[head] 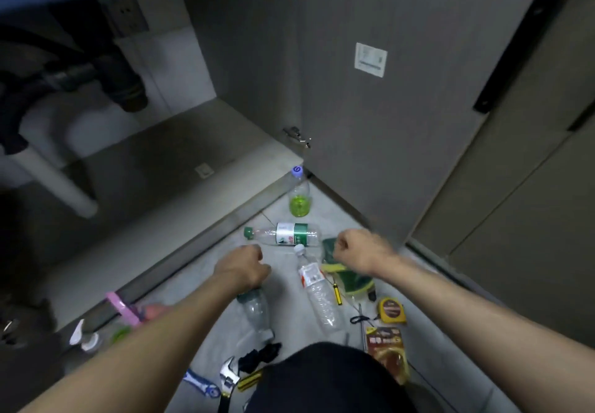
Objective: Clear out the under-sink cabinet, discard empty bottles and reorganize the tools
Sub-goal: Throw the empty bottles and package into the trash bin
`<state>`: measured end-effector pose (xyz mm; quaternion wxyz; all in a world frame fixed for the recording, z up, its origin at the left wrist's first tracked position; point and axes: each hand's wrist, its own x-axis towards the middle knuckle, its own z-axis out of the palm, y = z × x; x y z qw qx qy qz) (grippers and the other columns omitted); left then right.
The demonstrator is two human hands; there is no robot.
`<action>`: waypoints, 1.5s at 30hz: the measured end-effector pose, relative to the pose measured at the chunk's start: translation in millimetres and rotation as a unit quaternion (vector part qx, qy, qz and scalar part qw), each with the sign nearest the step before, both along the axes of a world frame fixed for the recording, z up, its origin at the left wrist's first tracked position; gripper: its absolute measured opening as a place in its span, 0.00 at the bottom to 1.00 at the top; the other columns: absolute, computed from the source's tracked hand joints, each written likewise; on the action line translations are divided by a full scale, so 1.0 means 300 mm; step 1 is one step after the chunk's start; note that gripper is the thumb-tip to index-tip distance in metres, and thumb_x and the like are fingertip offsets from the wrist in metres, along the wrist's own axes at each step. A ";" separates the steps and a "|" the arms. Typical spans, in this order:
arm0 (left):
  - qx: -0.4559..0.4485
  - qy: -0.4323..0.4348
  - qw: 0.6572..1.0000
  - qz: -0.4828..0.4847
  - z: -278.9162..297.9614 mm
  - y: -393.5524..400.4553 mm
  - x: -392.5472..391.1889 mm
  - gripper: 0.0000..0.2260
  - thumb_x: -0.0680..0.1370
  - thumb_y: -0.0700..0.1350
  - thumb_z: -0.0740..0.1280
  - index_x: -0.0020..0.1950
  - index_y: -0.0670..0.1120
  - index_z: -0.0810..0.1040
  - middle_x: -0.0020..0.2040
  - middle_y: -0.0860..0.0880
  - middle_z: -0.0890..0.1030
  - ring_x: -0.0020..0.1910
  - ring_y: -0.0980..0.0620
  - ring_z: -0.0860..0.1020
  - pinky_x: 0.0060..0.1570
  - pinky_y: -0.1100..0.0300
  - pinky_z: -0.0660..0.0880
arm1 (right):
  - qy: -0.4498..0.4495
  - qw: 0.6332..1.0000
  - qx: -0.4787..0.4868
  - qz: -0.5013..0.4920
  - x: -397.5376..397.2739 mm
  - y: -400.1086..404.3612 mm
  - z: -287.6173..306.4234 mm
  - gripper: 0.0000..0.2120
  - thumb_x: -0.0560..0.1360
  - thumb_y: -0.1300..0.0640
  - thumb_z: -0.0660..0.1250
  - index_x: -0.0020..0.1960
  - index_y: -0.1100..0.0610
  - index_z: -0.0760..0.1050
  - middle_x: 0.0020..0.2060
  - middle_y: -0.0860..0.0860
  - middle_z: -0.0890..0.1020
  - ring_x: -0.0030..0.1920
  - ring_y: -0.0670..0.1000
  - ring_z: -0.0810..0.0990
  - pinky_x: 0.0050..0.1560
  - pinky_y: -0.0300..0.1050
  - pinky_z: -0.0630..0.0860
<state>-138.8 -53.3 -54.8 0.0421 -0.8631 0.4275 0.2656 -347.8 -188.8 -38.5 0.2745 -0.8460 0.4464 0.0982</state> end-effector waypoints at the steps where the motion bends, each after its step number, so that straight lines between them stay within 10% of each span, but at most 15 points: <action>1: 0.010 0.001 1.000 0.022 -0.052 0.020 0.012 0.19 0.76 0.54 0.64 0.64 0.48 0.75 0.64 0.45 0.77 0.60 0.44 0.77 0.55 0.54 0.74 | 0.011 1.000 0.020 0.003 0.007 0.027 -0.073 0.09 0.73 0.48 0.62 0.44 0.52 0.77 0.46 0.52 0.81 0.48 0.58 0.80 0.41 0.44 0.70; 5: 0.025 0.020 0.987 0.158 -0.245 0.099 0.014 0.31 0.77 0.61 0.65 0.73 0.45 0.63 0.69 0.43 0.71 0.65 0.40 0.74 0.61 0.50 0.72 | 0.009 0.998 0.062 0.001 0.000 0.135 -0.305 0.05 0.74 0.48 0.66 0.46 0.46 0.71 0.51 0.53 0.82 0.53 0.58 0.82 0.44 0.45 0.72; 8: 0.018 0.036 0.965 0.258 -0.363 0.152 -0.006 0.39 0.73 0.67 0.67 0.72 0.44 0.59 0.68 0.42 0.70 0.64 0.40 0.74 0.60 0.48 0.72 | 0.017 0.997 0.073 -0.037 0.001 0.197 -0.441 0.26 0.74 0.45 0.68 0.67 0.53 0.67 0.58 0.54 0.81 0.56 0.58 0.82 0.54 0.50 0.78; 21: -0.096 0.135 0.919 0.358 -0.492 0.231 -0.012 0.29 0.72 0.62 0.71 0.64 0.45 0.68 0.58 0.43 0.79 0.52 0.42 0.78 0.49 0.55 0.73 | -0.033 0.986 0.100 -0.127 -0.041 0.311 -0.536 0.35 0.65 0.28 0.68 0.61 0.51 0.68 0.53 0.49 0.81 0.52 0.53 0.80 0.49 0.48 0.76; 34: -0.253 0.133 0.928 0.238 0.042 0.198 -0.029 0.30 0.72 0.60 0.71 0.70 0.51 0.67 0.47 0.49 0.81 0.28 0.50 0.83 0.21 0.62 0.72 | -0.231 0.925 0.156 -0.258 -0.306 0.279 -0.079 0.35 0.60 0.27 0.73 0.59 0.46 0.69 0.51 0.44 0.80 0.50 0.47 0.82 0.53 0.51 0.80; 45: -0.302 0.104 0.947 0.027 0.605 0.010 -0.307 0.29 0.67 0.67 0.74 0.57 0.50 0.71 0.46 0.51 0.82 0.27 0.58 0.81 0.29 0.59 0.72 | -0.387 0.856 -0.026 -0.343 -0.681 0.221 0.273 0.35 0.61 0.35 0.77 0.64 0.45 0.72 0.56 0.41 0.79 0.57 0.42 0.78 0.57 0.44 0.75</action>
